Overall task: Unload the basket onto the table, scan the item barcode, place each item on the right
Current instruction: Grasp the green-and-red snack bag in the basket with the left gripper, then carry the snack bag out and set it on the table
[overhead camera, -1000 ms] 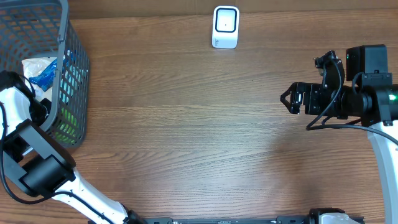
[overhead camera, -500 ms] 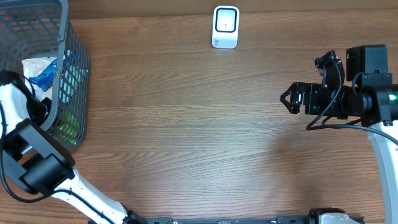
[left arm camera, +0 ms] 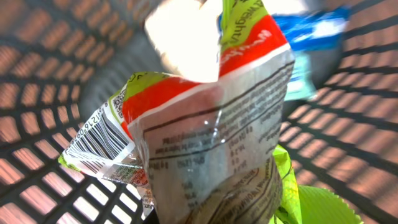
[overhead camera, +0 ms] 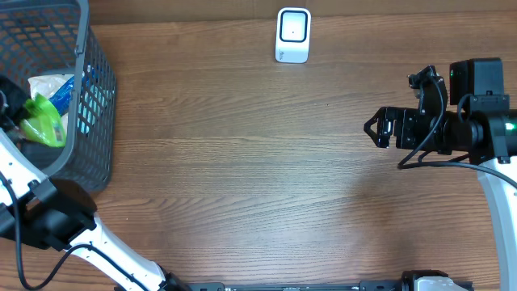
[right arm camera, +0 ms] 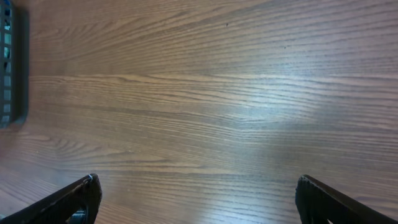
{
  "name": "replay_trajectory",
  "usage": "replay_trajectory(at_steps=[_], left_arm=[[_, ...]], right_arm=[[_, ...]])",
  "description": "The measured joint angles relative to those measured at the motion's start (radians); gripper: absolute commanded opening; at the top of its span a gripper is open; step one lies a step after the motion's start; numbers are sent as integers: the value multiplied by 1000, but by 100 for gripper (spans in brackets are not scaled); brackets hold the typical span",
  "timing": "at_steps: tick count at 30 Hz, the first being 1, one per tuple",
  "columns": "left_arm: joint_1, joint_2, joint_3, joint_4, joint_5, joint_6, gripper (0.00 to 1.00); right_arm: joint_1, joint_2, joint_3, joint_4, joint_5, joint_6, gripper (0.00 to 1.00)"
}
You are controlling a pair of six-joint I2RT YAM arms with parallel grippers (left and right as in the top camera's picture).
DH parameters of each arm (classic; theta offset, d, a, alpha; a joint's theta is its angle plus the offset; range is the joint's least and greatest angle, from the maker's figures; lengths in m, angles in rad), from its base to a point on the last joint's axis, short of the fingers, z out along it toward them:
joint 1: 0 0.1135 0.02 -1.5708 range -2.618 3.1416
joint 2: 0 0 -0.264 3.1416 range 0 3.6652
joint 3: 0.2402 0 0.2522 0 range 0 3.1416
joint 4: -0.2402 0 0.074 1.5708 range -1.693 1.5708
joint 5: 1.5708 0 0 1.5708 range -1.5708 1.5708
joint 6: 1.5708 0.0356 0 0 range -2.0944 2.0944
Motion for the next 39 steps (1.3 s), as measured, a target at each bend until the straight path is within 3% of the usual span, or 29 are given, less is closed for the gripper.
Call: replay_trajectory(at_steps=[8,17,24,39], left_arm=[[-119,-91,237,-36,74,85,4],[-452,-273,291,-75,116,136,4],[-663,-221,119,-71,49,150,4],[-898,128,-225,3,12,116,4]], right_arm=[[0,0,0,10,-3,0,100],[0,0,0,27,-10,0,100],[0,0,0,26,-16,0,100],[0,0,0,22,-16,0,100]])
